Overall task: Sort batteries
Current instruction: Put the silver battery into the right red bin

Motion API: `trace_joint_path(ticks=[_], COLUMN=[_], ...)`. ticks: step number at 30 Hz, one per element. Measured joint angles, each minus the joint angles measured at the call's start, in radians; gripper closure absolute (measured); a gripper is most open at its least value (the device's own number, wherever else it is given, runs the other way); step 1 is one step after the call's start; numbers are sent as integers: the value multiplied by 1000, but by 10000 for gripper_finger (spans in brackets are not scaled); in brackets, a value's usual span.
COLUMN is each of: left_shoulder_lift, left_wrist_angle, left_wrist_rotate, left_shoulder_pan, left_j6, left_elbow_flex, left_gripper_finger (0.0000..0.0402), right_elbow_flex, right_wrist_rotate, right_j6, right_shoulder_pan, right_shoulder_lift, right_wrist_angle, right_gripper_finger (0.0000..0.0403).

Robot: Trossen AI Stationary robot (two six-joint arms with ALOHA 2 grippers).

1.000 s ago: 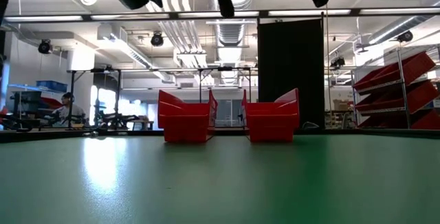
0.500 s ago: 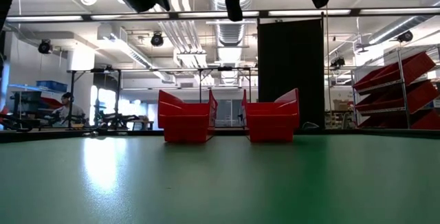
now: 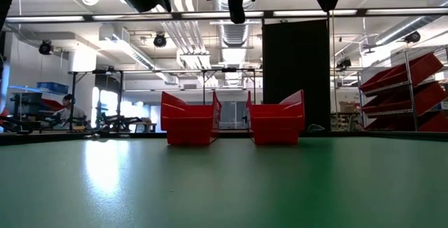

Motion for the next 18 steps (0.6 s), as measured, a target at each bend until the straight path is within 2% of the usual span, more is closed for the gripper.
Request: trace_joint_path(ticks=[5, 8, 11, 16, 18], left_shoulder_lift=[2, 2, 2, -5, -18], left_wrist_angle=[-5, -6, -12, -34, -65], left_wrist_rotate=[0, 0, 0, 0, 4], left_shoulder_pan=[0, 0, 0, 0, 1], left_j6=[2, 2, 8, 20, 30], left_elbow_flex=[0, 0, 0, 1, 2], left_gripper_finger=[379, 379, 379, 379, 362], right_elbow_flex=[0, 0, 0, 20, 47], right_wrist_rotate=[2, 2, 2, 1, 2], right_j6=[21, 23, 19, -14, -36], right_shoulder_pan=[-1, -1, -1, -1, -2], right_shoulder_lift=[0, 0, 0, 2, 13], right_wrist_angle=[1, 2, 1, -25, -73], right_gripper_finger=[306, 296, 306, 360, 361])
